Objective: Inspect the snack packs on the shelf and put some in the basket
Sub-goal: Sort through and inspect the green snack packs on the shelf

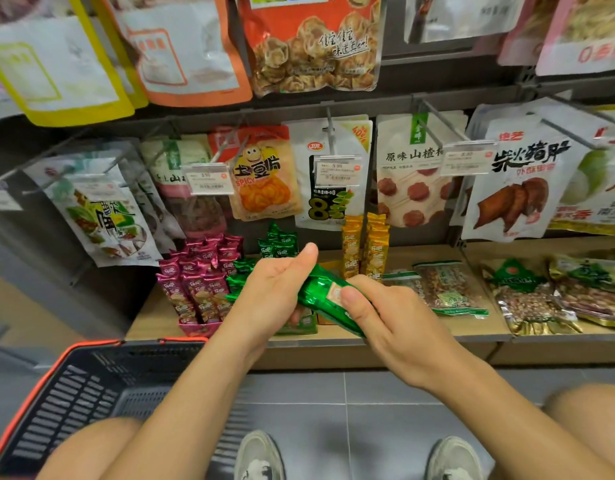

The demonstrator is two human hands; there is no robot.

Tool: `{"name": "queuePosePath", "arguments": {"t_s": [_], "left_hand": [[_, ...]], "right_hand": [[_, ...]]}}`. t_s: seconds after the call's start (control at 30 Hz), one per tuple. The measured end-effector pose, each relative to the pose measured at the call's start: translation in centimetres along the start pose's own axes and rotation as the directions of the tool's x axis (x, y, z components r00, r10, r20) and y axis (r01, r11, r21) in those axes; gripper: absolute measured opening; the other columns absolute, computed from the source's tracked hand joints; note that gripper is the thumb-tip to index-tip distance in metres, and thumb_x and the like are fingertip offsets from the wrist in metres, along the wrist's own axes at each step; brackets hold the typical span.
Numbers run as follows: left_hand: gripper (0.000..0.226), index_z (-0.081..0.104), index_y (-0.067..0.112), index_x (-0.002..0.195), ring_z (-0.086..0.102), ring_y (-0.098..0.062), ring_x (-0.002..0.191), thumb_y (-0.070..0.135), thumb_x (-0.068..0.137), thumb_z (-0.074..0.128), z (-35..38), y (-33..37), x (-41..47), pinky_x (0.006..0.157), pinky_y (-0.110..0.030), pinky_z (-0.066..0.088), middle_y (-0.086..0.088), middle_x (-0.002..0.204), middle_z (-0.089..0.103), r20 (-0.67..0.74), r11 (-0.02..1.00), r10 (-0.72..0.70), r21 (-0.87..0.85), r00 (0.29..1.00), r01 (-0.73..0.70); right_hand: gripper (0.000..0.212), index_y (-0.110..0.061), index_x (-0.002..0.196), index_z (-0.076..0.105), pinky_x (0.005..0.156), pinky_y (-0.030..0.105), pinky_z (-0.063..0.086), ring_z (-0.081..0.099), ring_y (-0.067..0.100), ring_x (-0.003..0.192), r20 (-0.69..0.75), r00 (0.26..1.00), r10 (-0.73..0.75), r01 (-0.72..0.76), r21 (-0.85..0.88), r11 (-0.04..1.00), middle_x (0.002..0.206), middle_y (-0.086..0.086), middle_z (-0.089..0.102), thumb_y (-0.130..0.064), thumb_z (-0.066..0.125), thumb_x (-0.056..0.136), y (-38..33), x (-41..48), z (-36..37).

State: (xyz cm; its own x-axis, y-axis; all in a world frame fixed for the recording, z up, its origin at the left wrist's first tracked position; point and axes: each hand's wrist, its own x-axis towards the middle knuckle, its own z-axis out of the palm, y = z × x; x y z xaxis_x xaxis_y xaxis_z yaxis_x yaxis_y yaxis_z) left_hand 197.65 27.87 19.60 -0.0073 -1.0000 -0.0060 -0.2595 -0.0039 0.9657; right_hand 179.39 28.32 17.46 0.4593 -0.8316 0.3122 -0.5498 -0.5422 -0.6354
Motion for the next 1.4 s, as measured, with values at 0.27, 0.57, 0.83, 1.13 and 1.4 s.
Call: {"name": "queuePosePath", "arguments": {"t_s": [0.27, 0.57, 0.83, 1.13, 1.4], "left_hand": [[0.031, 0.076, 0.023, 0.079, 0.052, -0.005, 0.051, 0.052, 0.071, 0.07, -0.2, 0.1, 0.2, 0.046, -0.02, 0.044, 0.0, 0.065, 0.067, 0.032, 0.992, 0.116, -0.045, 0.993, -0.114], [0.032, 0.078, 0.031, 0.069, 0.048, -0.006, 0.043, 0.018, 0.093, 0.062, -0.8, 0.3, 0.0, 0.04, -0.017, 0.04, 0.004, 0.052, 0.061, -0.1, 0.991, 0.132, 0.002, 0.986, -0.132], [0.035, 0.077, 0.024, 0.077, 0.06, -0.007, 0.058, 0.011, 0.098, 0.052, -4.0, 1.1, 0.5, 0.047, -0.017, 0.046, 0.004, 0.07, 0.071, -0.34, 0.959, 0.159, -0.17, 0.927, -0.227], [0.026, 0.067, 0.02, 0.065, 0.058, -0.01, 0.06, 0.038, 0.083, 0.063, -5.5, 0.8, 0.5, 0.053, -0.02, 0.047, 0.001, 0.064, 0.06, -0.194, 0.911, -0.017, -0.407, 0.981, -0.065], [0.036, 0.07, 0.021, 0.079, 0.057, -0.017, 0.072, 0.054, 0.089, 0.059, -5.9, -1.1, 0.7, 0.066, -0.031, 0.04, 0.001, 0.075, 0.062, 0.031, 0.946, -0.193, 0.27, 0.981, 0.177]], "right_hand": [[0.052, -0.025, 0.082, 0.049, 0.052, 0.036, 0.038, 0.054, 0.015, 0.059, -0.056, 0.995, 0.083, -0.086, -0.051, 0.995, 0.062, -0.005, 0.055, -0.064, 0.016, 0.092, 0.3, -0.1, -0.4], [0.048, -0.032, 0.087, 0.05, 0.053, 0.032, 0.04, 0.054, 0.012, 0.06, 0.05, 0.996, 0.078, -0.085, 0.161, 0.983, 0.066, -0.003, 0.058, -0.072, 0.024, 0.091, 0.8, 0.2, 0.0], [0.047, -0.031, 0.097, 0.06, 0.07, 0.032, 0.058, 0.07, 0.017, 0.072, 0.553, 0.806, 0.211, -0.484, 0.41, 0.773, 0.079, 0.004, 0.07, -0.069, 0.034, 0.085, 1.2, 0.0, -0.9], [0.068, -0.019, 0.099, 0.068, 0.077, 0.036, 0.055, 0.065, 0.012, 0.088, 0.3, 0.902, 0.309, -0.383, 0.227, 0.896, 0.096, -0.001, 0.07, -0.075, 0.037, 0.077, 1.9, 0.6, -1.1], [0.058, -0.03, 0.069, 0.068, 0.06, 0.025, 0.042, 0.061, -0.001, 0.077, -0.098, 0.943, 0.319, -0.296, 0.197, 0.935, 0.074, -0.018, 0.067, -0.083, 0.047, 0.067, 2.2, 0.5, -2.0]]}}
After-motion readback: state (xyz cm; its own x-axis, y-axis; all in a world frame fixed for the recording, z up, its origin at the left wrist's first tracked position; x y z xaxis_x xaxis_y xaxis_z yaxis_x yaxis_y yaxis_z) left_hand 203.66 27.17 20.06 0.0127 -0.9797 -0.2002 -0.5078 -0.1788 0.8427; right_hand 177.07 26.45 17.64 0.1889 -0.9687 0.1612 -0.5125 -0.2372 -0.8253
